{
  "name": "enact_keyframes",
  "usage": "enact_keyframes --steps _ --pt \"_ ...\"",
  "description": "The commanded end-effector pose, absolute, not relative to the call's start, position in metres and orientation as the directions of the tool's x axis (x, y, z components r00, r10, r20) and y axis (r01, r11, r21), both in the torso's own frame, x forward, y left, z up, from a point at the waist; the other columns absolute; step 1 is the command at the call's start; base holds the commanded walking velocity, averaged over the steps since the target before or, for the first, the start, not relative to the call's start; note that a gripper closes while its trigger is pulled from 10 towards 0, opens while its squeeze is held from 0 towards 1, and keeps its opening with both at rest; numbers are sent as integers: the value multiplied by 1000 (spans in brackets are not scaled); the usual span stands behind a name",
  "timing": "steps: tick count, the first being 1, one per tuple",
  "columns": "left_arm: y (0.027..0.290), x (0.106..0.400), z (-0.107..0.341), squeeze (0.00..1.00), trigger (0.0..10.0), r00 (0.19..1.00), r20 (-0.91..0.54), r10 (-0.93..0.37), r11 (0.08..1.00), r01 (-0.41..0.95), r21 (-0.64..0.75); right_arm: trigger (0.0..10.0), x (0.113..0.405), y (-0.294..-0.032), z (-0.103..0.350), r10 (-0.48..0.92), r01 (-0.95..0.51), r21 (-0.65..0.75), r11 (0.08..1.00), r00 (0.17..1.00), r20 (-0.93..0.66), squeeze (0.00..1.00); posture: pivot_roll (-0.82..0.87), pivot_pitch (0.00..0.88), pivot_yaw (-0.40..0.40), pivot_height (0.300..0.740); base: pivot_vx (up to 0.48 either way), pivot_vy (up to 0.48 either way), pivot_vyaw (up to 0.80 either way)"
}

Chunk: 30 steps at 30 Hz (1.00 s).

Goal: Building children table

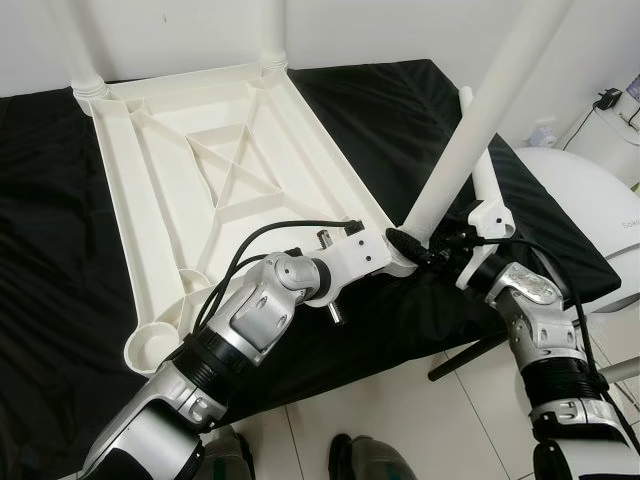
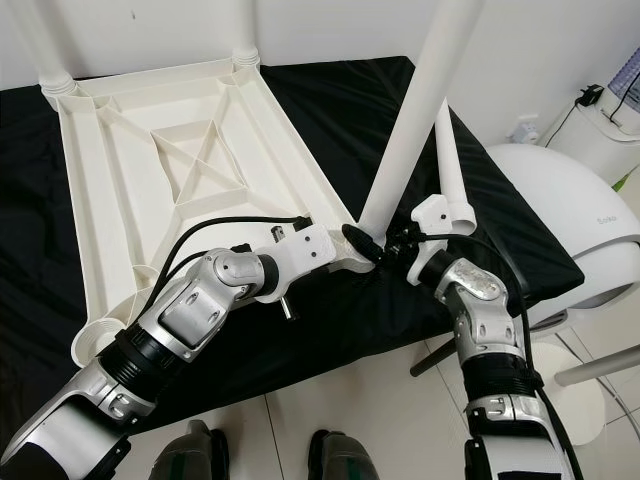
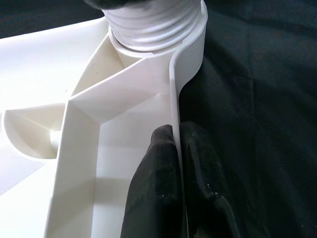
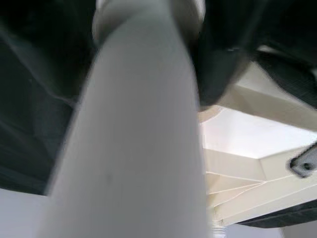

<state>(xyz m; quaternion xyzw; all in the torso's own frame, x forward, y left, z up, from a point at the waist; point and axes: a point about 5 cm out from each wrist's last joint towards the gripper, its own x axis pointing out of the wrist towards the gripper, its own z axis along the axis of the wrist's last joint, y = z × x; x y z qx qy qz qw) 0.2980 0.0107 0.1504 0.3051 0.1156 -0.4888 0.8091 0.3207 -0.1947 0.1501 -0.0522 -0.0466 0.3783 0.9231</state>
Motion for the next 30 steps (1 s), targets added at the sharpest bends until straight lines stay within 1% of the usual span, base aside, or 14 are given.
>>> enact_keyframes --steps 1,3,10,11,12,15,20,21,22,24,25,27,28,30 --pt "13 297 141 0 10000 501 -523 -690 335 861 382 0 320 -198 148 715 -706 -140 695 698 27 0 -21 67 -45 740 0 0 0" --pt "13 297 141 0 10000 501 -523 -690 336 861 382 0 320 -200 147 726 -718 -130 684 687 24 0 -22 69 -45 740 0 0 0" --pt "13 297 141 0 10000 500 -522 -690 337 861 380 0 318 -200 143 727 -719 -133 682 687 16 0 -26 75 -46 740 0 0 0" --pt "13 297 141 0 10000 500 -522 -690 337 862 379 10000 317 -200 142 718 -712 -121 692 695 19 0 -27 78 -46 740 0 0 0" --pt "13 297 141 0 10000 500 -522 -690 337 862 379 10000 317 -200 142 718 -712 -121 692 695 19 0 -27 78 -46 740 0 0 0" --pt "13 296 141 0 10000 499 -523 -691 339 863 376 10000 316 -197 143 682 -677 -89 731 730 44 0 -27 83 -49 740 0 0 0" --pt "13 296 141 0 10000 500 -524 -690 340 862 375 10000 315 -194 144 662 -658 -74 749 746 66 0 -26 85 -51 740 0 0 0" --pt "13 296 141 0 10000 500 -524 -690 341 862 374 10000 315 -192 145 627 -623 -63 779 775 86 0 -26 85 -51 740 0 0 0" --pt "13 296 141 0 10000 500 -524 -690 341 862 374 10000 315 -192 145 627 -623 -63 779 775 86 0 -26 85 -51 740 0 0 0" --pt "14 296 140 0 10000 501 -524 -689 342 862 374 10000 317 -189 146 556 -553 -56 831 826 96 0 -29 84 -52 740 0 0 0" --pt "14 296 140 0 10000 501 -524 -689 342 862 374 10000 317 -189 146 556 -553 -56 831 826 96 0 -29 84 -52 740 0 0 0" --pt "13 296 140 0 10000 499 -524 -690 341 863 373 10000 318 -184 148 474 -473 -41 880 874 106 0 -32 82 -52 740 0 0 0" --pt "13 296 140 0 10000 499 -524 -690 341 863 373 10000 318 -184 148 474 -473 -41 880 874 106 0 -32 82 -52 740 0 0 0" --pt "12 296 140 0 10000 498 -522 -692 341 863 372 10000 317 -178 149 429 -430 -20 903 895 124 0 -33 84 -52 740 0 0 0"
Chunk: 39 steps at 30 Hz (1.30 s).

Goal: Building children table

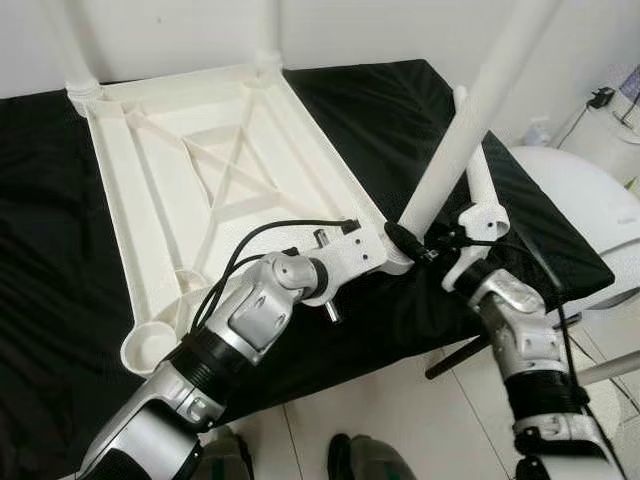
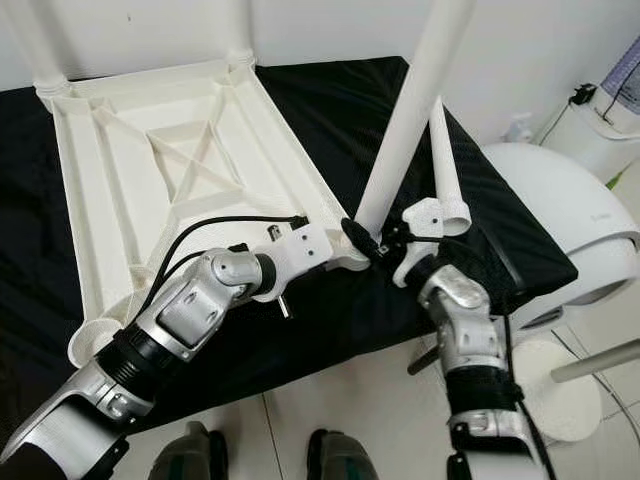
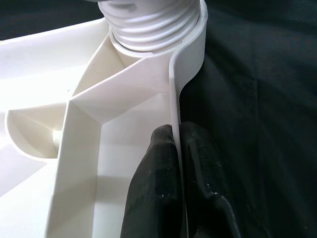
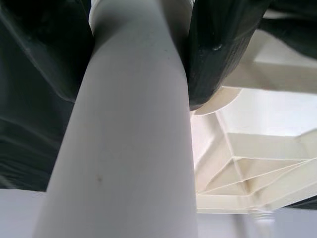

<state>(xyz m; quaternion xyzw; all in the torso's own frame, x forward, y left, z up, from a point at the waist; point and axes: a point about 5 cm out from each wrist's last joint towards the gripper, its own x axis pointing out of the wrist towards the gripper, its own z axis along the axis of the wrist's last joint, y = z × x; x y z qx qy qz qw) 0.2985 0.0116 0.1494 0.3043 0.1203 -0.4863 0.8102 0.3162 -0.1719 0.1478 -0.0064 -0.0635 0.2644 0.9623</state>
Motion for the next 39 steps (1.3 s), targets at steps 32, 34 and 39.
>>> enact_keyframes --steps 32,34,39 --pt "11 292 138 0 10000 493 -526 -693 339 867 366 10000 302 -130 152 -51 22 209 978 990 132 1000 -26 76 -64 740 0 0 0" --pt "11 292 137 0 10000 493 -526 -693 339 867 366 10000 302 -129 152 -53 25 206 978 990 130 1000 -26 76 -64 740 0 0 0" --pt "9 291 137 0 10000 493 -524 -695 338 867 367 10000 299 -129 148 36 -58 177 982 991 126 1000 -22 68 -75 740 0 0 0"
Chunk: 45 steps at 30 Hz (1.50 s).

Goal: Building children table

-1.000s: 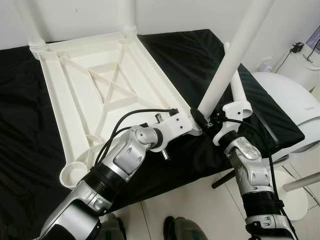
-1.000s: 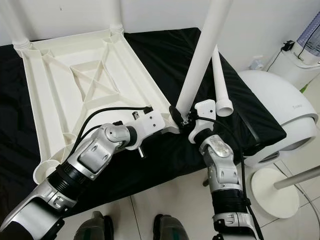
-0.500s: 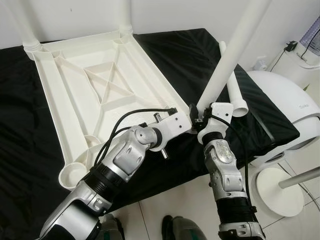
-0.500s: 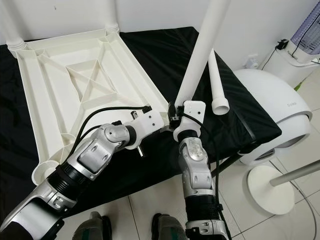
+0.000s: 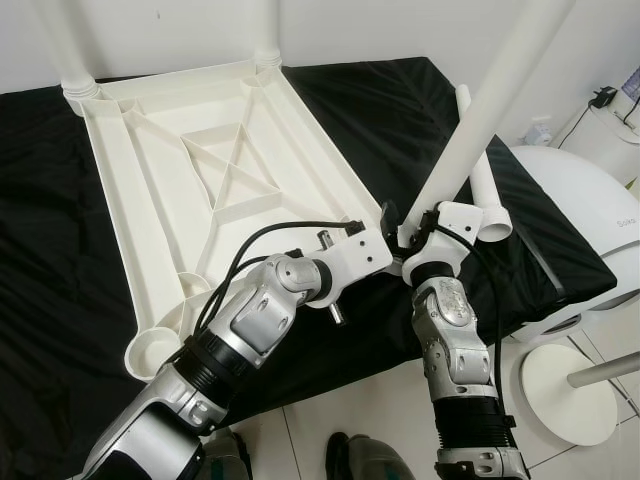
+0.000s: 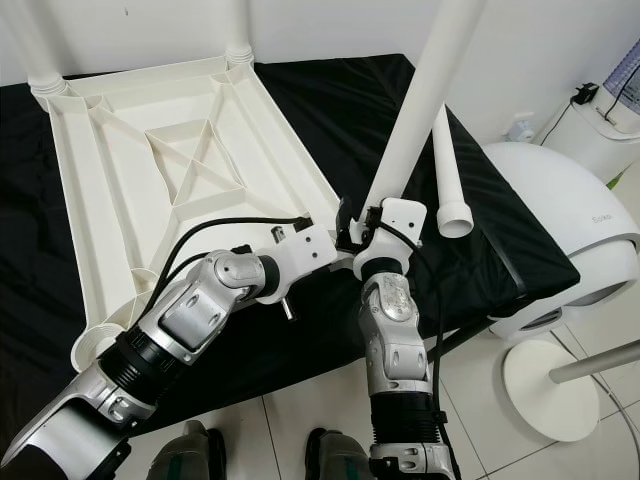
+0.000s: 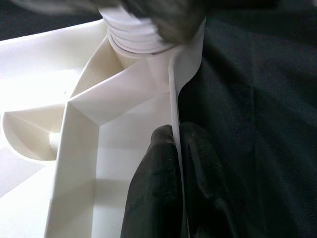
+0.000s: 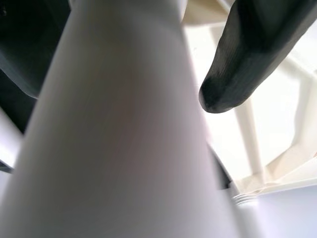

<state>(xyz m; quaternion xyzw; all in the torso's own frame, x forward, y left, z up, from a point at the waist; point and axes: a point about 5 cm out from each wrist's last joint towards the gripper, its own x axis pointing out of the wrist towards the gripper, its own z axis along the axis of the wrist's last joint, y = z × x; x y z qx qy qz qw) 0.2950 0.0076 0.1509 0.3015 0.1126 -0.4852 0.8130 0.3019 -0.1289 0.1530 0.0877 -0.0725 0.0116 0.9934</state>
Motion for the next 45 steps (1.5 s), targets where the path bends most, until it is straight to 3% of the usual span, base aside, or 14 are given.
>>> enact_keyframes --steps 1,6,7,13,24,36,45 --pt "9 291 137 0 10000 493 -524 -695 338 867 367 10000 299 -129 148 36 -58 177 982 991 126 1000 -22 68 -75 740 0 0 0" --pt "8 291 137 0 10000 492 -523 -696 338 867 366 10000 297 -133 150 168 -188 130 973 974 152 957 -22 66 -77 740 0 0 0" --pt "9 290 136 0 10000 491 -524 -696 337 868 365 10000 296 -135 151 203 -223 126 967 966 159 0 -22 65 -78 740 0 0 0" --pt "8 291 137 0 10000 493 -522 -695 338 866 368 10000 296 -149 155 412 -425 43 904 895 170 0 -22 60 -78 740 0 0 0" --pt "10 292 137 0 10000 496 -523 -693 338 865 371 10000 297 -171 151 574 -573 -41 818 812 111 0 -21 58 -70 740 0 0 0" --pt "9 293 139 0 10000 490 -524 -697 331 867 371 10000 309 -195 145 658 -654 -79 753 752 41 0 -27 69 -47 740 0 0 0" --pt "8 293 140 0 10000 487 -522 -700 328 869 371 10000 322 -197 150 657 -649 -110 753 751 60 0 -25 78 -47 740 0 0 0"
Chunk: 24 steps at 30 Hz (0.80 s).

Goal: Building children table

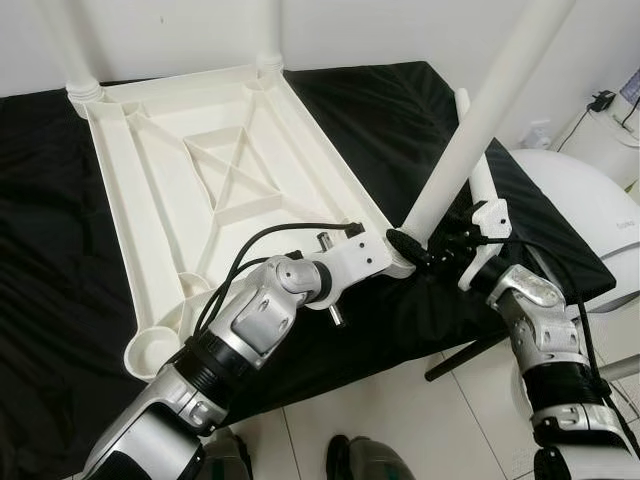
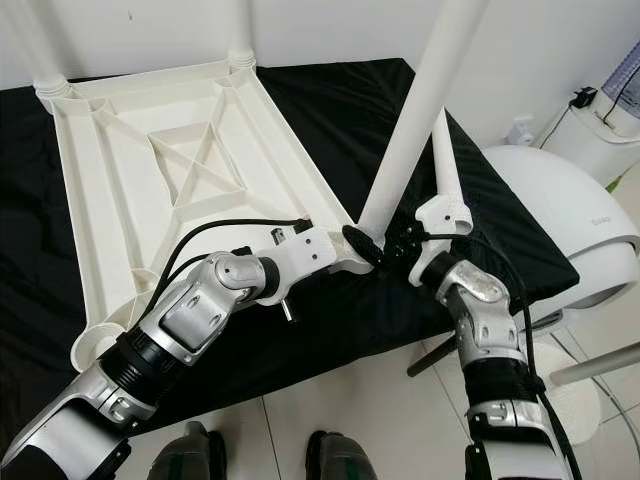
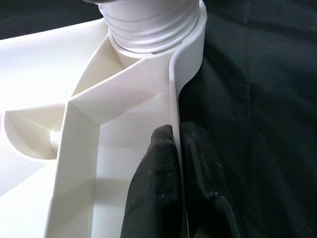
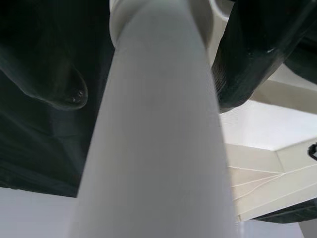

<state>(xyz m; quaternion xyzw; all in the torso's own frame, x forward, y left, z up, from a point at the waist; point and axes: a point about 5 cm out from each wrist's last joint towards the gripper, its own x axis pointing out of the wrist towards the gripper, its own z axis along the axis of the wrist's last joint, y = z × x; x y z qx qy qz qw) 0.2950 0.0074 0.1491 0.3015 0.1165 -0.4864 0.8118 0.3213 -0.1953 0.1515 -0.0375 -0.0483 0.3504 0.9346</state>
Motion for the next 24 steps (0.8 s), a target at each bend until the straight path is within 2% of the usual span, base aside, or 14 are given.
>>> enact_keyframes --steps 1,5,6,7,11,12,21,22,24 --pt "8 293 140 0 10000 487 -522 -700 328 869 371 10000 322 -197 150 657 -649 -110 753 751 60 0 -25 78 -47 740 0 0 0" --pt "7 292 141 0 10000 486 -521 -702 328 870 369 10000 325 -195 149 669 -660 -122 741 741 55 0 -24 82 -47 740 0 0 0" --pt "7 292 141 0 10000 486 -522 -701 329 870 368 9176 325 -194 148 674 -665 -123 736 737 53 0 -24 82 -47 740 0 0 0" --pt "7 292 140 0 10000 486 -522 -701 329 870 368 902 326 -194 147 680 -671 -125 731 732 48 0 -23 83 -47 740 0 0 0" --pt "7 292 140 0 10000 485 -522 -702 329 870 367 902 327 -193 145 687 -678 -127 724 725 44 0 -23 83 -47 740 0 0 0" --pt "7 291 141 0 10000 484 -521 -703 328 871 367 0 327 -192 143 691 -683 -124 720 722 40 0 -22 83 -47 740 0 0 0" --pt "5 290 141 0 10000 482 -520 -705 327 872 365 196 325 -189 134 703 -696 -122 707 711 19 0 -20 86 -49 740 0 0 0" --pt "6 290 141 0 10000 482 -521 -705 327 872 364 10000 325 -189 134 699 -693 -115 712 715 16 0 -21 86 -50 740 0 0 0" --pt "6 289 140 0 10000 482 -521 -704 327 872 364 10000 325 -189 134 688 -682 -109 723 726 24 0 -21 87 -50 740 0 0 0"
